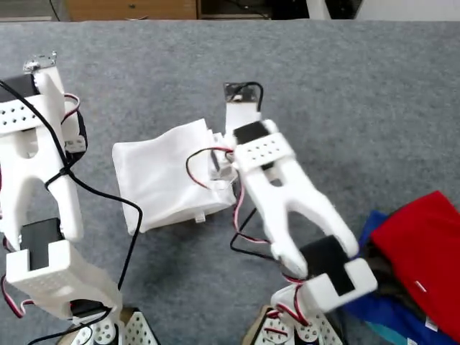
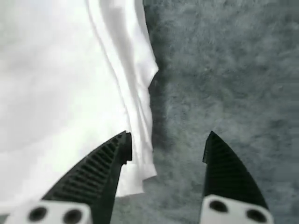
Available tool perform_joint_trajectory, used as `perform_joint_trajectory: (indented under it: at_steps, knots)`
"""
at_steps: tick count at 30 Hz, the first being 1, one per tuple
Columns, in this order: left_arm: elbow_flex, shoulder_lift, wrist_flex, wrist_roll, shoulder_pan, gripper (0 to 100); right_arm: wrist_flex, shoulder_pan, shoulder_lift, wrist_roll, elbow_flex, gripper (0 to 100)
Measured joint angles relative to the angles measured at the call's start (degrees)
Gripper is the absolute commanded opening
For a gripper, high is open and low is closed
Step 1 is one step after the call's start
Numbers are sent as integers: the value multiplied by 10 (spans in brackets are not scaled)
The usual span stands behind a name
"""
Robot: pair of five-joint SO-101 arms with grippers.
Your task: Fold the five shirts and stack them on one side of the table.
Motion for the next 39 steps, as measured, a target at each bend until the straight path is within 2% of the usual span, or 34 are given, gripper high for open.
perform_joint_trajectory:
  at_steps: [5,11,14,18,23,26,32,39]
  knots:
    - [28,0,-33,0,0,19,-16,-45,18,-78,1,267]
    - [32,0,-41,-4,0,19,-40,-59,23,-131,10,422]
    - [32,0,-41,-22,0,19,-71,-60,23,-146,32,443]
    - [32,0,-41,-26,0,19,-136,-60,23,-150,69,387]
    - [32,0,-41,-26,0,19,-228,-60,50,-153,95,231]
    - [32,0,-41,-26,0,19,-239,-57,70,-168,95,131]
    - [32,0,-41,-44,0,19,-237,-53,73,-159,96,7]
    - [32,0,-41,-69,-24,19,-176,-47,59,-127,74,4]
